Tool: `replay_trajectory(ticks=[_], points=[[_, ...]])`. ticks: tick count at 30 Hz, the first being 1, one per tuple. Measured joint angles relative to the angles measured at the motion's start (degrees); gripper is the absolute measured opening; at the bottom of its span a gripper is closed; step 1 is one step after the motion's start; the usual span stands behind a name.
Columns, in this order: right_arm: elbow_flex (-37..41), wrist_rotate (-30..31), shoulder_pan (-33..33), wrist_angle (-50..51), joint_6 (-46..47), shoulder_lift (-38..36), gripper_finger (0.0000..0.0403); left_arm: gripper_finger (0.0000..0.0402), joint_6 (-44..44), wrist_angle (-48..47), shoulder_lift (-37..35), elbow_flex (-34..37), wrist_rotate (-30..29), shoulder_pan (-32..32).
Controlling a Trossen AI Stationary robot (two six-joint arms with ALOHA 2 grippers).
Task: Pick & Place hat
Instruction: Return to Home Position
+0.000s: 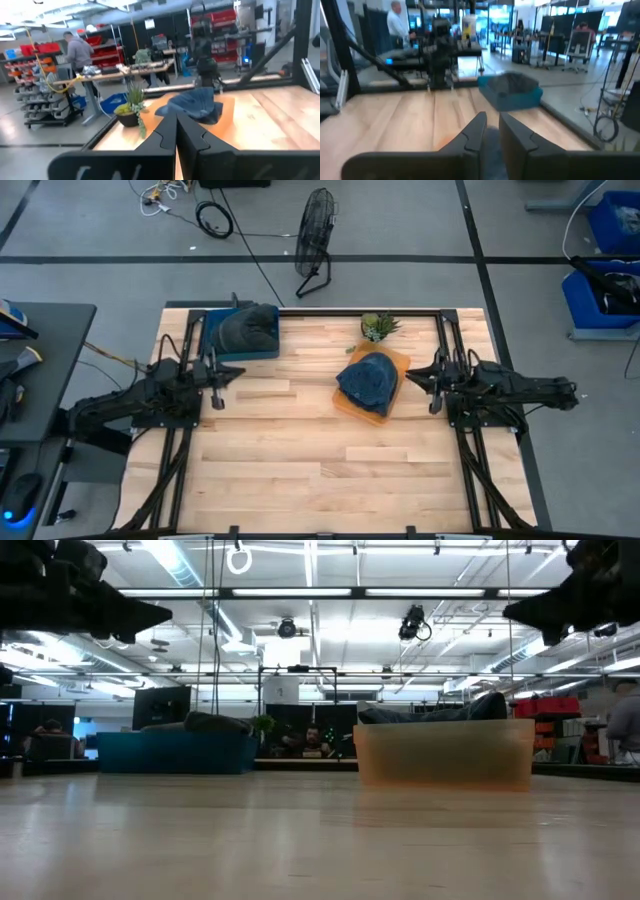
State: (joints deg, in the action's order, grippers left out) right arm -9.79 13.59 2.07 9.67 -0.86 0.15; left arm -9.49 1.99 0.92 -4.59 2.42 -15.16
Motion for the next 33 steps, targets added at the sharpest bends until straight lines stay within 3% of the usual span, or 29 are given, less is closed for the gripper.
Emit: replay_trajectory(ticks=[10,19,33], points=[[9.02,0.04,0.0,-12.38,0.42,-0.15,0.0056,0.0003,2.83,6.62,-0.61,4.07,0.21,-0.15],[8.93,0.54,0.0,-12.46,0.65,-0.01,0.0056,0.0003,11.49,1.69,-0.58,4.1,0.39,-0.11],[8.9,0.5,0.0,-12.41,0.83,0.02,0.0056,0.0003,13.34,0.96,-0.56,4.13,0.19,-0.09]])
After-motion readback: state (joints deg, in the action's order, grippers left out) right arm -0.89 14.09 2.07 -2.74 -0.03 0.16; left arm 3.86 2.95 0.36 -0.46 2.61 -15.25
